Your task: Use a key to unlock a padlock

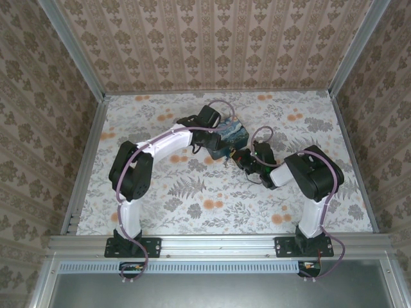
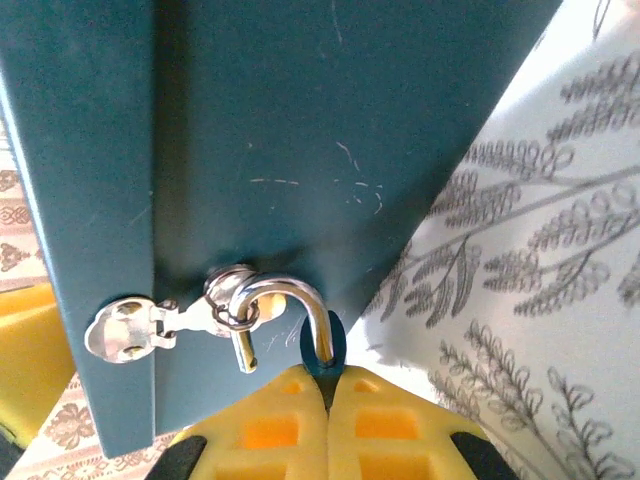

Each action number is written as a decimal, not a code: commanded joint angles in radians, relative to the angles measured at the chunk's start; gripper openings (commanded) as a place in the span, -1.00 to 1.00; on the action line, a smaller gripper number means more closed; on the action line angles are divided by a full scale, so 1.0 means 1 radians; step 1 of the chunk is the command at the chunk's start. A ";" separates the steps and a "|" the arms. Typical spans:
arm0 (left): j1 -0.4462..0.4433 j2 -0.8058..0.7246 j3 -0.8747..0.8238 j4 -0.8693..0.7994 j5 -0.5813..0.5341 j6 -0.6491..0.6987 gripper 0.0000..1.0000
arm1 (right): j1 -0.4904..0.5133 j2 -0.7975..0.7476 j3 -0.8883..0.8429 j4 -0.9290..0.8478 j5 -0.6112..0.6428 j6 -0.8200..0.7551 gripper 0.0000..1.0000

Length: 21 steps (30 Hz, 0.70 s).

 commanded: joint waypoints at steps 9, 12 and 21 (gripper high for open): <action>-0.009 0.146 -0.039 -0.164 0.025 0.053 0.00 | -0.137 -0.040 0.182 -0.324 0.046 -0.183 -1.00; -0.009 0.157 -0.020 -0.173 0.029 0.055 0.00 | -0.165 -0.031 0.231 -0.399 0.011 -0.240 -1.00; -0.007 0.146 0.021 -0.192 0.035 0.053 0.11 | -0.196 -0.130 0.142 -0.424 -0.095 -0.286 -1.00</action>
